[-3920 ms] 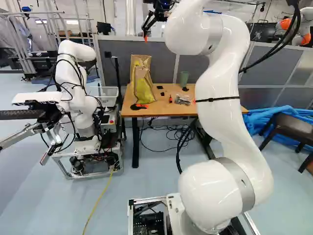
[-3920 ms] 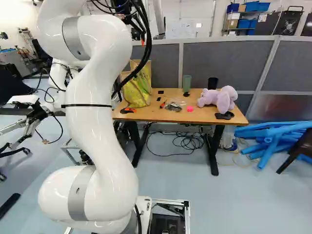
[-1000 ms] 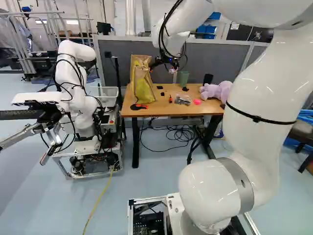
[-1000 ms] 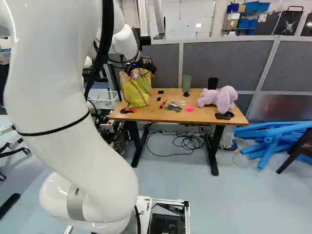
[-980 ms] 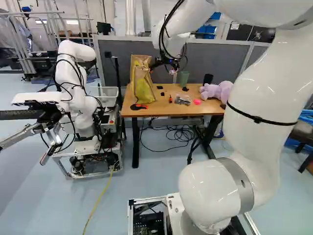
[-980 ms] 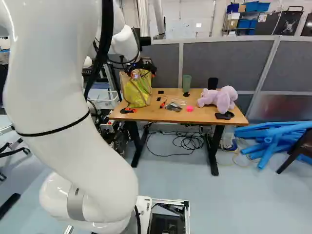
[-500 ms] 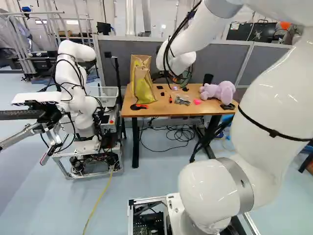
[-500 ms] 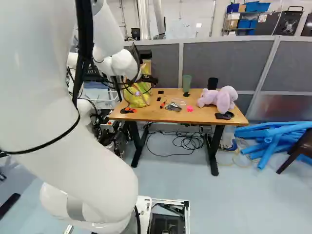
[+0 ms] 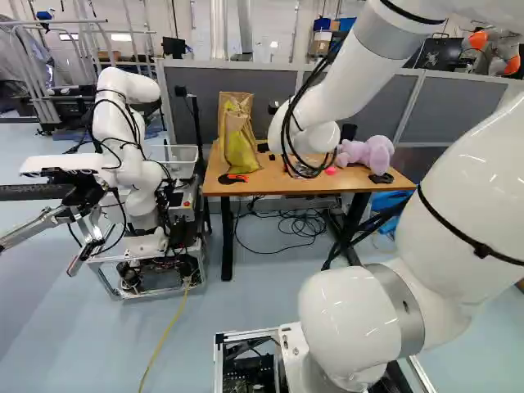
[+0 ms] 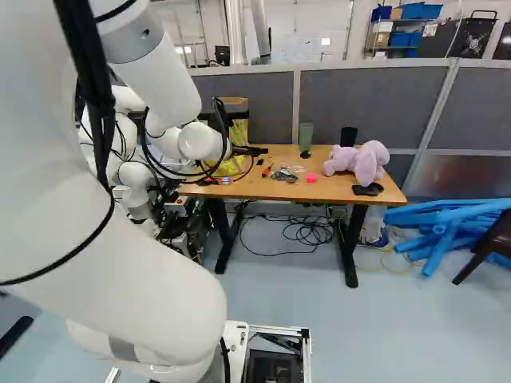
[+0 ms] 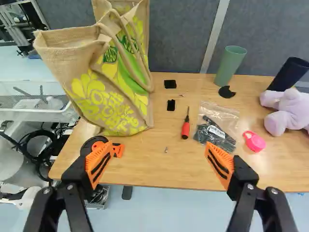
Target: Pick up the bag on the ground and place it on the table
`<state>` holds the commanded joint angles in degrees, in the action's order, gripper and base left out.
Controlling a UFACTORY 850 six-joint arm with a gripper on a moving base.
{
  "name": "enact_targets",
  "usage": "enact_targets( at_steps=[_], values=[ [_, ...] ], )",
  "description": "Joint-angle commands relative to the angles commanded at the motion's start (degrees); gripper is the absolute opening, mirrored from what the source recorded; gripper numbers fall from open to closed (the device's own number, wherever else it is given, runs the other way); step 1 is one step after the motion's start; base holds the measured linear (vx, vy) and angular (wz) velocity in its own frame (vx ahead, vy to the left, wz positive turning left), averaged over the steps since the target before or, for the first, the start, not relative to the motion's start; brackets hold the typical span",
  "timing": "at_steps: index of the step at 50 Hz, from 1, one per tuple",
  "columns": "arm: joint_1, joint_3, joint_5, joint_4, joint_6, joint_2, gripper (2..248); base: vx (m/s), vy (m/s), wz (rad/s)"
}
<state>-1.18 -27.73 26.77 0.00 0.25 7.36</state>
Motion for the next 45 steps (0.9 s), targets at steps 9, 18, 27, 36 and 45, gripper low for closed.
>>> enact_targets(
  at_steps=[9, 18, 27, 36, 45],
  values=[
    [0.24, 4.64, 4.75, 0.00, -0.05, 1.76, 247, 0.000, 0.000, 0.000],
    [0.45, 8.67, 8.86, 0.00, -0.10, 3.30, 247, 0.000, 0.000, 0.000],
    [0.63, 12.20, 12.46, 0.00, -0.14, 4.63, 247, 0.000, 0.000, 0.000],
    [0.79, 15.21, 15.54, 0.00, -0.17, 5.78, 247, 0.000, 0.000, 0.000],
    [0.92, 17.72, 18.11, 0.00, -0.20, 6.73, 247, 0.000, 0.000, 0.000]
  ],
)
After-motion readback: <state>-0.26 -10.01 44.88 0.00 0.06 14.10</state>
